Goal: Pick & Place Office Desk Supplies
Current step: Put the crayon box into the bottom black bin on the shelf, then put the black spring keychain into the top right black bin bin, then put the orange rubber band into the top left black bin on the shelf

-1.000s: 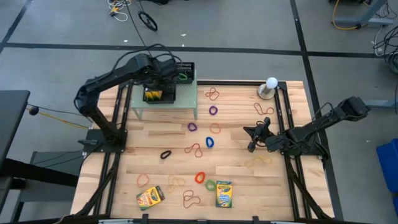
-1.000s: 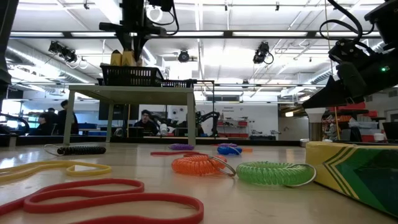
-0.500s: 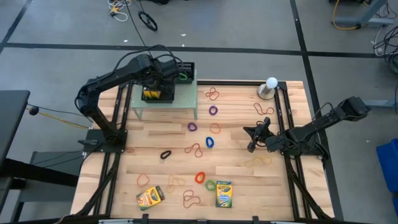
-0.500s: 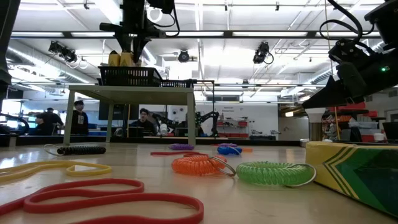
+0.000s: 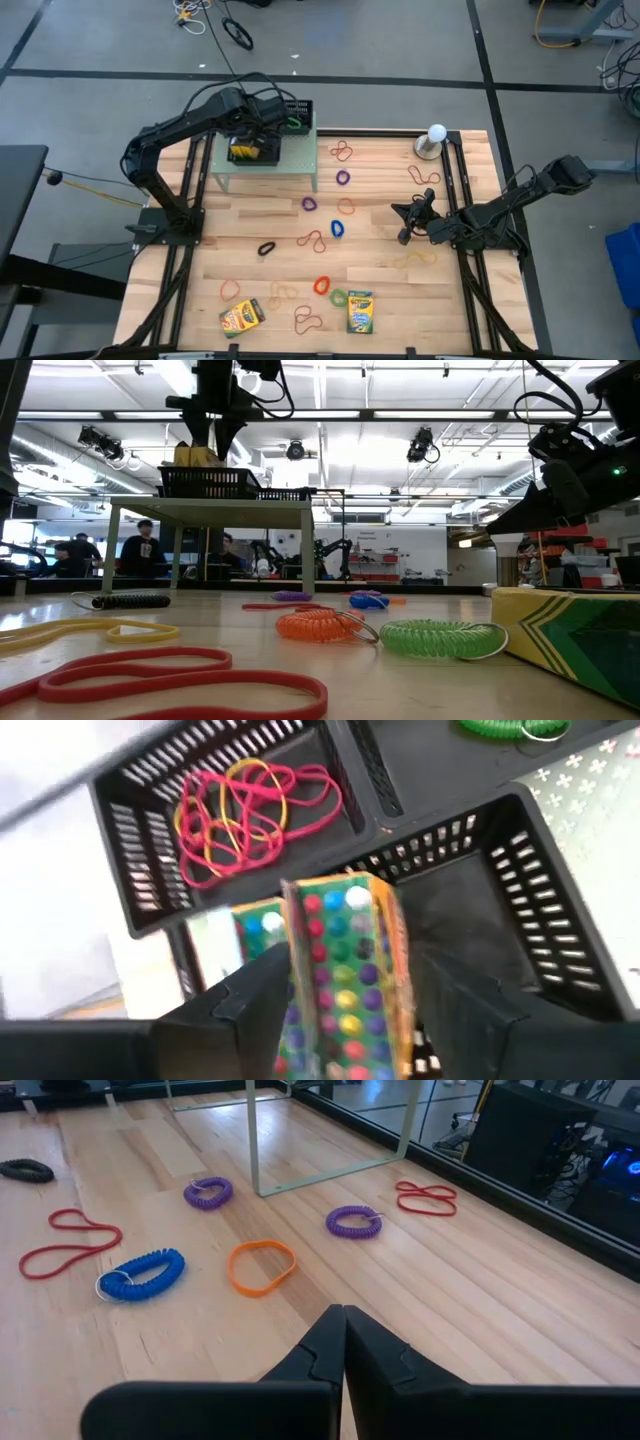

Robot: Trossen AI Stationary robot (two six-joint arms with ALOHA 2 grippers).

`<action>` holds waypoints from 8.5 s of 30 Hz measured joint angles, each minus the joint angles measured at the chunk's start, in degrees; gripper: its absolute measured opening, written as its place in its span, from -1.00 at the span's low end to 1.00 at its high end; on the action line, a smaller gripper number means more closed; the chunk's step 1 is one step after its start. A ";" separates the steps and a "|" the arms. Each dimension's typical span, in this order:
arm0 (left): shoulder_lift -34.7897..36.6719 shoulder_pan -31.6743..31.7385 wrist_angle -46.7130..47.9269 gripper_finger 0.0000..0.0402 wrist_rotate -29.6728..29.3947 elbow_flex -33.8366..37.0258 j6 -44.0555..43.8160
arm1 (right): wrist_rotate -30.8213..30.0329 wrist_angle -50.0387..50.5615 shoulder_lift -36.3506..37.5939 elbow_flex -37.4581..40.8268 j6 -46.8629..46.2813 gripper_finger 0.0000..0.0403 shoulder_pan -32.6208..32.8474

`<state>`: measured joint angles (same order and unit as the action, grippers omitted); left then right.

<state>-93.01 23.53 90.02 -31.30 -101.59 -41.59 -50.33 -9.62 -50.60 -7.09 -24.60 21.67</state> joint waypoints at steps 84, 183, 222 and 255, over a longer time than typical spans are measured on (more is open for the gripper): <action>10.80 -42.86 -50.66 -0.33 21.52 55.58 -13.77 | 8.84 -11.52 -0.01 -0.04 8.59 -0.95 -8.64; 4.78 0.93 -50.01 -0.51 6.14 7.07 53.91 | 10.16 -12.97 -0.03 0.00 9.59 -0.95 -9.38; 15.02 -32.81 -144.58 -0.94 6.90 82.33 45.14 | 16.67 11.03 -31.11 -26.37 -26.09 -0.74 -6.94; 14.95 -27.26 -131.32 -0.83 20.25 78.68 26.78 | 21.84 13.38 -46.23 -36.74 -17.86 -0.96 -19.24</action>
<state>-78.06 -3.73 -41.30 -11.05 -22.92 -14.81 -28.48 3.76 -96.83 -43.83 -42.46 2.44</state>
